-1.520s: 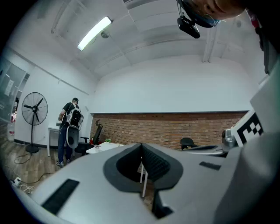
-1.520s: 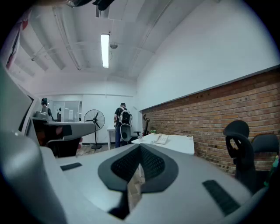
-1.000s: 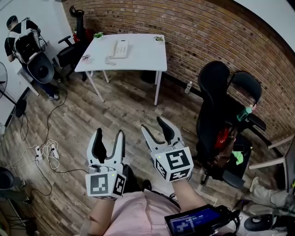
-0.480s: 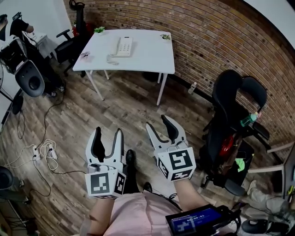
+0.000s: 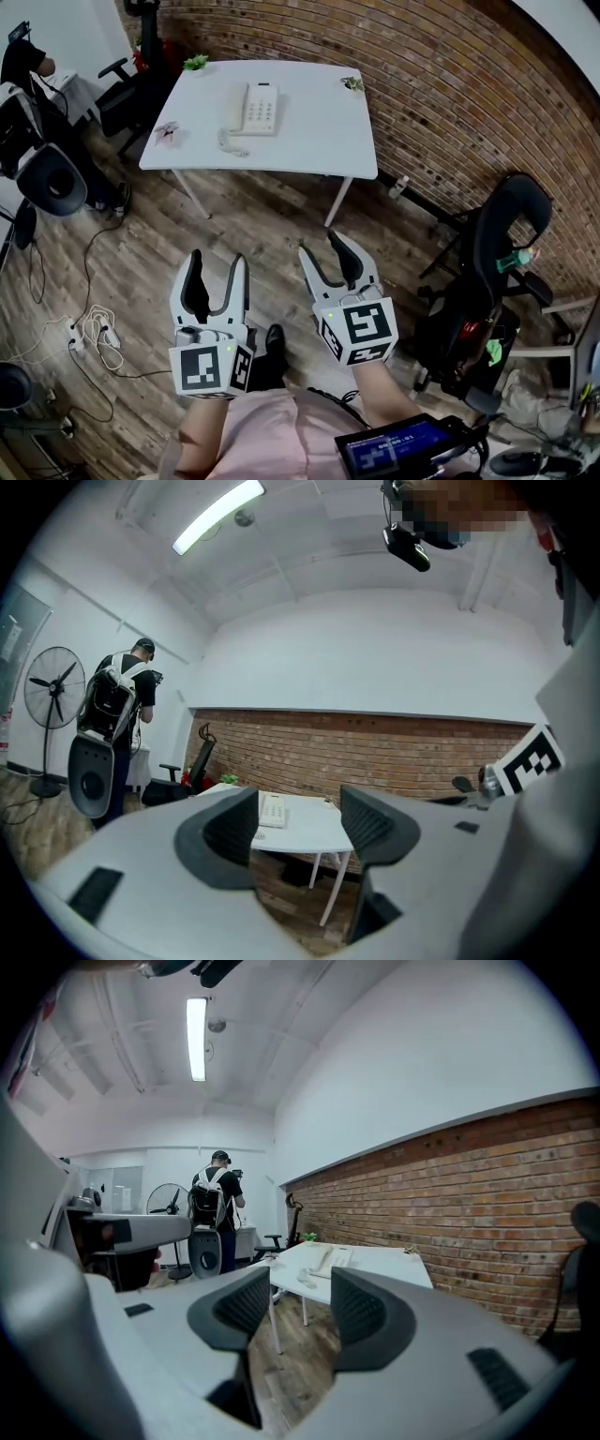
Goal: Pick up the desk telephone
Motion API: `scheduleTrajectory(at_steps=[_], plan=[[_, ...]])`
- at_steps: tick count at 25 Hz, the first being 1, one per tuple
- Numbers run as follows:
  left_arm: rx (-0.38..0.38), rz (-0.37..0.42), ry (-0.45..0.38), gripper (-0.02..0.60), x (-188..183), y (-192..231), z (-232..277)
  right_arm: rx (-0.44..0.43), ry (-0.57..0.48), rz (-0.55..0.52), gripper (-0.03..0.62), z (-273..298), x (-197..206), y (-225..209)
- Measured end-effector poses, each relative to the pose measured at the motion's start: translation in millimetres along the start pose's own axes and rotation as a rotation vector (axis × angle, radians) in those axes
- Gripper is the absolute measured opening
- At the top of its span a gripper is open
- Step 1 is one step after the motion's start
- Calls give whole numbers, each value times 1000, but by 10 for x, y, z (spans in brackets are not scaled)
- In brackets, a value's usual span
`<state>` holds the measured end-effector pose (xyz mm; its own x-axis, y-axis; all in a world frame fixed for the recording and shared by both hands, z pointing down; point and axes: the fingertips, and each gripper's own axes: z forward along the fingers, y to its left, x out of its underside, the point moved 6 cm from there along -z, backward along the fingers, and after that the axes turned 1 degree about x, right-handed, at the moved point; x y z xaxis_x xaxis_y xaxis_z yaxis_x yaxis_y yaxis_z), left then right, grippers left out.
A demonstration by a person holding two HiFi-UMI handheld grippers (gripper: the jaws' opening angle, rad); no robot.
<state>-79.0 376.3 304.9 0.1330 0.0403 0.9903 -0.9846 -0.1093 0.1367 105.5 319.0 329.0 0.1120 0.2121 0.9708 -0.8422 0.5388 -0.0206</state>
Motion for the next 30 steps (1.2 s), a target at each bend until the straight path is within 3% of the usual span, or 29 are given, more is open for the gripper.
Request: scheduleTrajectory(at_steps=[11,22,30], plan=[[43,8,-24,267,-274,531,998,41,-36,-18,199,959,-451,-142],[74,0,34,267,-71,715,1633,68,-2,-6,198,1560,-421,-402],[87,11,75,268,78,819,2529,71,20,20,198,2321,-430,-895]])
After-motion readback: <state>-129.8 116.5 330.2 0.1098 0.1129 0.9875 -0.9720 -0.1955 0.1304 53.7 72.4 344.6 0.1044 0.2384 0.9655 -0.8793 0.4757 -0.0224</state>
